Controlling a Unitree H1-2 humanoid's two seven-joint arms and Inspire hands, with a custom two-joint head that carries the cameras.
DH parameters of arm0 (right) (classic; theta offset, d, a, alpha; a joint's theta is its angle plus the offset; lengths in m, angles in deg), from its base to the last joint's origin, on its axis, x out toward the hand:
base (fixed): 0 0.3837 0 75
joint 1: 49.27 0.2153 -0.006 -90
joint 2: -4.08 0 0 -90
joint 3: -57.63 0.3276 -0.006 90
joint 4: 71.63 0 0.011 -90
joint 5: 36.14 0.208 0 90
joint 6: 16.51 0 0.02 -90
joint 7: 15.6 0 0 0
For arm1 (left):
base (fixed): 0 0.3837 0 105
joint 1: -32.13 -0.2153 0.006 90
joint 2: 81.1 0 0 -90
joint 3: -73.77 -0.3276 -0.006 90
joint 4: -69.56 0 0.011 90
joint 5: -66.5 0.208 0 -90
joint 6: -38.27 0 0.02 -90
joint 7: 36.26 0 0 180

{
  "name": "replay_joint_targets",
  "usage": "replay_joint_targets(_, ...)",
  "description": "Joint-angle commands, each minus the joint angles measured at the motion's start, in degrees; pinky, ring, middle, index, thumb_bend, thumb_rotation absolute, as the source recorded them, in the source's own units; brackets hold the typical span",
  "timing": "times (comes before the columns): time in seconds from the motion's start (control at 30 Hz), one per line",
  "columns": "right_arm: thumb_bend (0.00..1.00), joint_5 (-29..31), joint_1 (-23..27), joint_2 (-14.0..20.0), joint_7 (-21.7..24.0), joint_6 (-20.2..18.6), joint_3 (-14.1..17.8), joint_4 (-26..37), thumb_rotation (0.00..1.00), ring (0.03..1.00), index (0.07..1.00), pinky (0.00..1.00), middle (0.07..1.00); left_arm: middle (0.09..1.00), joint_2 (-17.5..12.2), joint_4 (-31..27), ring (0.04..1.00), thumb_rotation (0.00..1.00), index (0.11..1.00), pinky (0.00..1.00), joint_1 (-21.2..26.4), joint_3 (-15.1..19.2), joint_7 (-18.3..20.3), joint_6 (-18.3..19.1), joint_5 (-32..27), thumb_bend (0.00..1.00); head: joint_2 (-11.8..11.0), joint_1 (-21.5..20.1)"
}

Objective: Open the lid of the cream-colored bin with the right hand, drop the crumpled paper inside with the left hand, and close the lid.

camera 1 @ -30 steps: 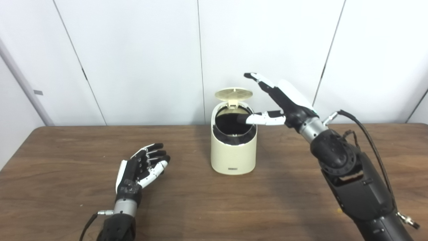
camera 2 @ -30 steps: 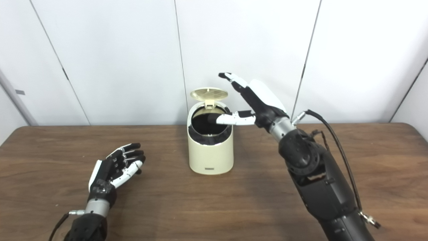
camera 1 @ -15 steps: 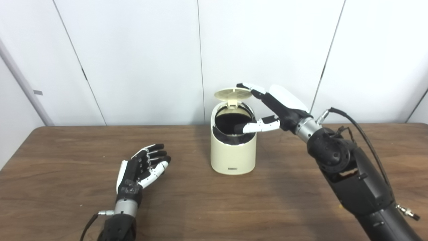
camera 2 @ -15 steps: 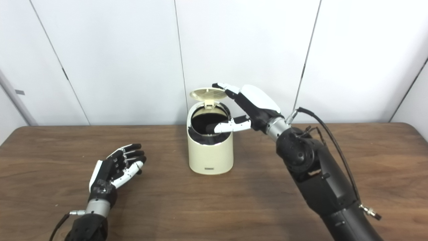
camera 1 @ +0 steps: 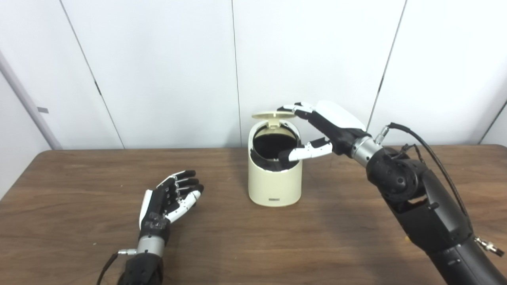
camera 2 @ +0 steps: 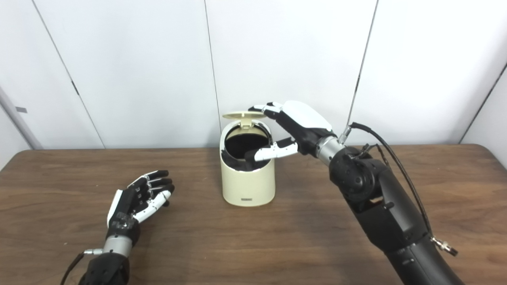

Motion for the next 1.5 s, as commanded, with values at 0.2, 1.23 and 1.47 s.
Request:
replay_joint_targets(0.2,0.79,-1.2,1.8,2.5,2.3,4.5,-1.6,4.5,0.73,0.961,0.808,0.89,0.835,0.685,-0.1,-1.8,0.645,0.20,0.715,0.52,1.2,-0.4,-1.1,-1.1,1.1,0.58,0.3,0.0)
replay_joint_targets(1.23,0.78,-2.5,-1.9,3.2,4.5,8.2,-1.9,3.7,0.67,0.940,0.811,0.91,0.808,0.685,-0.1,-3.4,0.637,0.19,0.711,0.50,1.3,-0.5,-1.6,0.4,0.9,0.57,2.5,0.7)
replay_joint_targets(1.47,0.75,-2.4,-2.9,3.3,4.2,7.9,-1.3,3.0,0.60,0.938,0.809,0.94,0.805,0.684,-0.6,-3.1,0.637,0.19,0.713,0.50,1.0,0.1,-1.4,0.2,0.5,0.59,2.8,0.7)
